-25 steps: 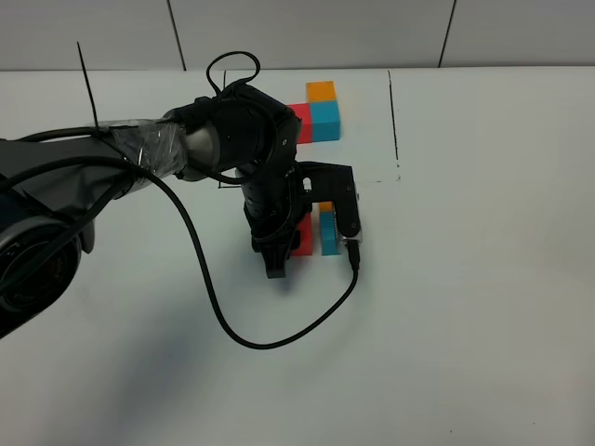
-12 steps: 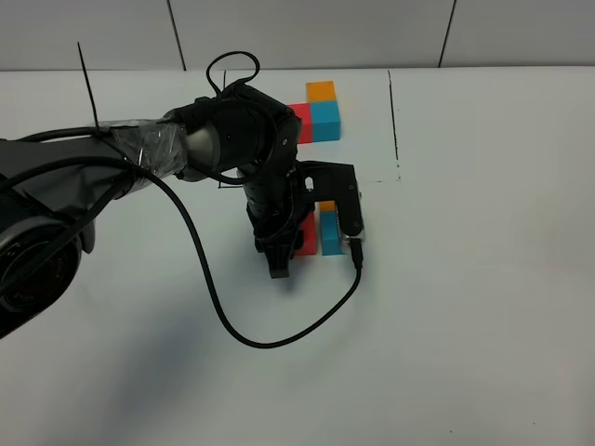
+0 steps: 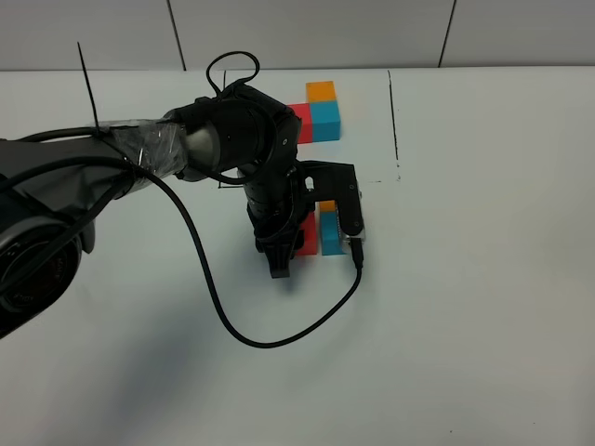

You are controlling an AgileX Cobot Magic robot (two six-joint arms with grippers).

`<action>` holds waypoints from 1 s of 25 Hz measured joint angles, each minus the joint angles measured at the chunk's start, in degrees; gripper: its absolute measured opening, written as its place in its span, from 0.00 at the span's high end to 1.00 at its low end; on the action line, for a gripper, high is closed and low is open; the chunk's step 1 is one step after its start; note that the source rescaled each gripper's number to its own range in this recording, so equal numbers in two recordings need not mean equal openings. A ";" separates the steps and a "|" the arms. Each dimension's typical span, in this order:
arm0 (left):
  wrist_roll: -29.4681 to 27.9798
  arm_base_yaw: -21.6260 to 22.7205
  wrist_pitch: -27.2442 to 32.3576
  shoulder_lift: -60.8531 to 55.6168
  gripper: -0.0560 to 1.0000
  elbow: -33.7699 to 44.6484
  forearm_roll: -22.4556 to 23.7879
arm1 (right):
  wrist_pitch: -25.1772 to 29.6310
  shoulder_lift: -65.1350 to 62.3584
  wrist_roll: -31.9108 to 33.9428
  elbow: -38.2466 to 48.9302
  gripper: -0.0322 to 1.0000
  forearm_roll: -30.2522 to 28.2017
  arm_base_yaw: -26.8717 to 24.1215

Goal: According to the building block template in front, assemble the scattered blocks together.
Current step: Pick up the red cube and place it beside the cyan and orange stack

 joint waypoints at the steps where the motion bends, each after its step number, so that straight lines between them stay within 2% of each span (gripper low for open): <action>1: 0.20 0.00 0.00 0.00 0.94 0.00 -0.12 | 0.00 0.00 0.00 0.00 0.26 0.00 0.00; 7: 2.51 0.00 0.23 0.00 0.94 0.00 -1.09 | 0.00 0.00 0.04 0.00 0.26 0.00 0.00; 25: 1.42 0.00 -0.99 0.00 0.94 0.00 -1.04 | 0.00 0.00 0.04 0.00 0.26 0.00 0.00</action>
